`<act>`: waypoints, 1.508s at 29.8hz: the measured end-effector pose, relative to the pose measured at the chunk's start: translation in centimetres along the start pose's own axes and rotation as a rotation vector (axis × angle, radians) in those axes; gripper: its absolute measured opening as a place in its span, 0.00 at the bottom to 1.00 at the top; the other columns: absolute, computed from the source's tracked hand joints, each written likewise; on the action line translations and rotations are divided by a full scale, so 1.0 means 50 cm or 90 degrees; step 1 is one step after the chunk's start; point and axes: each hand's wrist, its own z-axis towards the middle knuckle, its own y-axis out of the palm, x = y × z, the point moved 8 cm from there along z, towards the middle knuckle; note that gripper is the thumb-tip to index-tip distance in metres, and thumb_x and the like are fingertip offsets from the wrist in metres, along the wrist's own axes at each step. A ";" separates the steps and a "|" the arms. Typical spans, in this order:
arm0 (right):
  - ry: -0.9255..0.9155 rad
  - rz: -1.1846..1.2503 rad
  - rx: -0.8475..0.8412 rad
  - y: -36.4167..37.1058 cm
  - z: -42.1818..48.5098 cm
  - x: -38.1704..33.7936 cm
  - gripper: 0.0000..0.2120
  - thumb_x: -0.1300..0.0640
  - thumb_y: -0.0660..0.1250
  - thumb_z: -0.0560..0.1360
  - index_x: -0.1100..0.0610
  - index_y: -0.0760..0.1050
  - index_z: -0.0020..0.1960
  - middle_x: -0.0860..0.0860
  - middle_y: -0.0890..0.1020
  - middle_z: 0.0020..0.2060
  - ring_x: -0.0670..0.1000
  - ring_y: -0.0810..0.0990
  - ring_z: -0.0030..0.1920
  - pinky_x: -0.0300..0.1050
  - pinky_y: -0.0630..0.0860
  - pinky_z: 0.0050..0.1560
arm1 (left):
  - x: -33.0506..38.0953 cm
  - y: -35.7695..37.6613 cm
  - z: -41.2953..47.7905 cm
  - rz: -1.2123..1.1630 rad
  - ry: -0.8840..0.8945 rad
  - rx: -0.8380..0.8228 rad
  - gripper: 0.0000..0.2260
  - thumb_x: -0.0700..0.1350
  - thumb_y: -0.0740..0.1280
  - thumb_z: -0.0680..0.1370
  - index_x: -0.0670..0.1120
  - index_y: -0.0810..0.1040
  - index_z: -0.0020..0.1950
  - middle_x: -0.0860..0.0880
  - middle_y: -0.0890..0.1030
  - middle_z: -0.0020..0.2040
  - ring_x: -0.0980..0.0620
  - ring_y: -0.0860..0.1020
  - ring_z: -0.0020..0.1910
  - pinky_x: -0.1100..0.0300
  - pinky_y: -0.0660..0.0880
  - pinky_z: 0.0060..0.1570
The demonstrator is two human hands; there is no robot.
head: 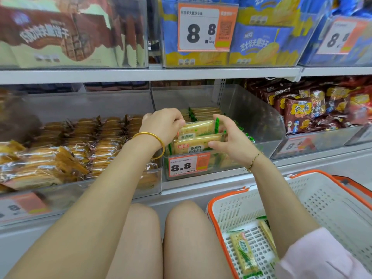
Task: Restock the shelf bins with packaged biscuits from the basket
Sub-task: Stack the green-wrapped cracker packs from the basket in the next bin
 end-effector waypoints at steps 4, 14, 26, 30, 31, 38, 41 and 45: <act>-0.016 -0.045 0.001 0.010 0.001 -0.006 0.39 0.65 0.67 0.72 0.49 0.51 0.75 0.51 0.65 0.68 0.48 0.69 0.63 0.42 0.71 0.60 | 0.011 0.029 -0.001 0.064 0.003 -0.053 0.11 0.49 0.57 0.81 0.50 0.79 0.52 0.53 0.79 0.44 0.49 0.77 0.51 0.44 0.61 0.68; -0.083 -0.160 0.036 0.029 -0.004 -0.025 0.24 0.63 0.65 0.73 0.55 0.66 0.68 0.51 0.68 0.62 0.43 0.67 0.59 0.32 0.61 0.60 | 0.014 0.050 -0.025 0.171 0.011 -0.180 0.15 0.57 0.62 0.77 0.54 0.74 0.62 0.55 0.77 0.59 0.50 0.73 0.63 0.37 0.46 0.71; -0.083 -0.289 0.057 0.052 -0.028 -0.023 0.29 0.55 0.64 0.72 0.53 0.62 0.71 0.51 0.56 0.72 0.52 0.64 0.69 0.49 0.67 0.66 | 0.020 0.061 -0.057 0.193 0.015 -0.142 0.18 0.54 0.61 0.78 0.54 0.68 0.68 0.52 0.75 0.64 0.47 0.68 0.67 0.37 0.46 0.70; -0.093 -0.302 0.070 0.055 -0.033 -0.021 0.34 0.53 0.66 0.70 0.54 0.59 0.73 0.51 0.58 0.72 0.52 0.61 0.71 0.49 0.65 0.68 | 0.026 0.057 -0.067 0.186 0.012 -0.130 0.21 0.55 0.63 0.77 0.53 0.66 0.70 0.51 0.72 0.67 0.47 0.65 0.69 0.37 0.46 0.71; -0.098 -0.291 0.077 0.052 -0.033 -0.023 0.35 0.54 0.67 0.69 0.54 0.58 0.73 0.51 0.58 0.71 0.52 0.61 0.71 0.48 0.65 0.68 | 0.029 0.054 -0.069 0.187 0.012 -0.123 0.22 0.56 0.63 0.77 0.53 0.66 0.70 0.51 0.71 0.68 0.47 0.65 0.70 0.37 0.46 0.71; -0.144 -0.182 0.171 0.010 -0.075 -0.030 0.33 0.60 0.67 0.68 0.57 0.61 0.72 0.51 0.64 0.67 0.49 0.62 0.69 0.42 0.61 0.70 | 0.081 -0.008 -0.131 0.102 0.086 0.167 0.16 0.50 0.66 0.75 0.52 0.74 0.62 0.54 0.76 0.60 0.48 0.67 0.61 0.51 0.58 0.60; -0.136 -0.082 0.295 -0.040 -0.147 0.009 0.27 0.62 0.66 0.69 0.57 0.66 0.68 0.48 0.67 0.62 0.50 0.69 0.65 0.44 0.67 0.66 | 0.131 0.017 -0.191 -0.018 0.182 0.276 0.12 0.45 0.66 0.71 0.50 0.78 0.54 0.54 0.80 0.52 0.49 0.71 0.52 0.54 0.64 0.50; 0.006 -0.007 0.345 -0.069 -0.249 0.150 0.20 0.63 0.62 0.73 0.54 0.68 0.65 0.48 0.69 0.58 0.51 0.74 0.57 0.46 0.73 0.56 | 0.197 0.166 -0.207 -0.114 0.242 0.109 0.10 0.42 0.64 0.73 0.47 0.79 0.53 0.51 0.81 0.50 0.46 0.74 0.49 0.51 0.73 0.48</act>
